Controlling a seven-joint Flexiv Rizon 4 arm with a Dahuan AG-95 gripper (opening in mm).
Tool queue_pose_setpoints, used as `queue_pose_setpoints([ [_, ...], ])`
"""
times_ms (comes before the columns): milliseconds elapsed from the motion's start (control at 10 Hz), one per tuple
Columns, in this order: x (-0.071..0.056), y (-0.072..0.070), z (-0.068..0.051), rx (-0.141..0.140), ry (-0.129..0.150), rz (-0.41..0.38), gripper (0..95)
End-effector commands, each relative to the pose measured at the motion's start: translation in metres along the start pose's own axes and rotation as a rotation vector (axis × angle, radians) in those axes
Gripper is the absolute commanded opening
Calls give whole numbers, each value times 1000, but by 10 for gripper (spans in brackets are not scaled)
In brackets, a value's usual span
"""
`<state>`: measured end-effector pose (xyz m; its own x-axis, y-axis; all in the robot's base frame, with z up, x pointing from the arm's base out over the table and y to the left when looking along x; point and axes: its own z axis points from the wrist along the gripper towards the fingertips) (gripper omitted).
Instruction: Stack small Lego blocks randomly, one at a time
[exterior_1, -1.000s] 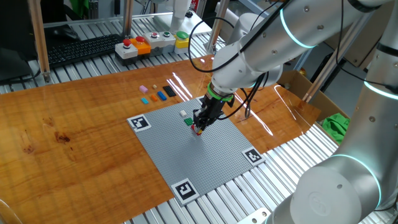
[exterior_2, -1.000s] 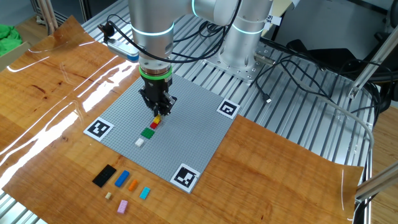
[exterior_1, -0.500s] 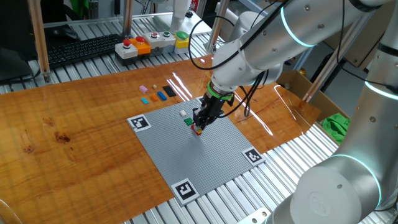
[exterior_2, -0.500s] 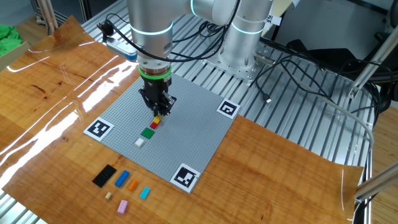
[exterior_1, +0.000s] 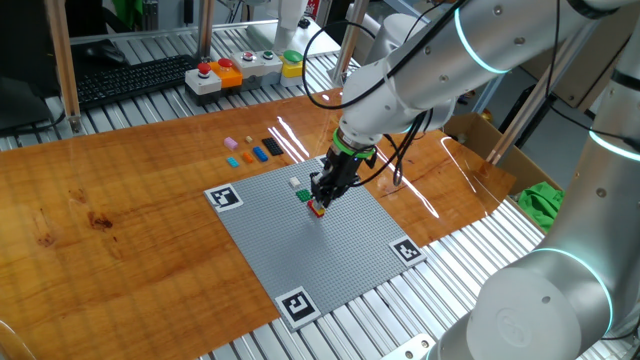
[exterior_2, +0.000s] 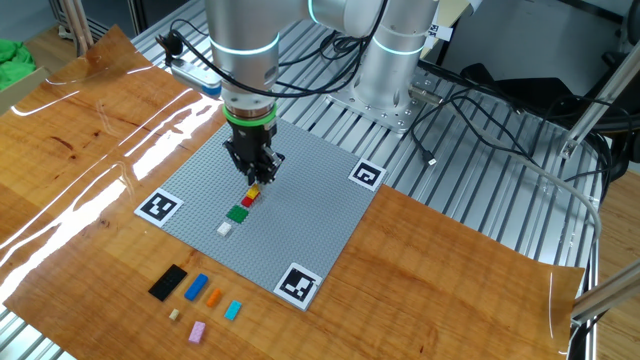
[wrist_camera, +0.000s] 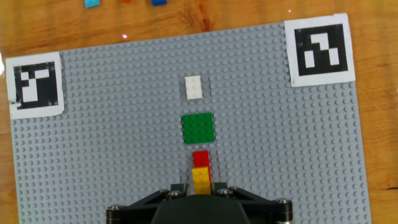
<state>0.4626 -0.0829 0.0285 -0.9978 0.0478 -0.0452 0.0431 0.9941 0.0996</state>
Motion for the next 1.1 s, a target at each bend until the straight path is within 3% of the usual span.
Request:
queue_pose_setpoints([
  [100,3,0,-1,9,-2,-8,0],
  [600,3,0,-10,24,0,-3,0],
  [1000,5,-5,10,15,-31,0,0],
  [1100,4,-4,6,9,-23,6,0],
])
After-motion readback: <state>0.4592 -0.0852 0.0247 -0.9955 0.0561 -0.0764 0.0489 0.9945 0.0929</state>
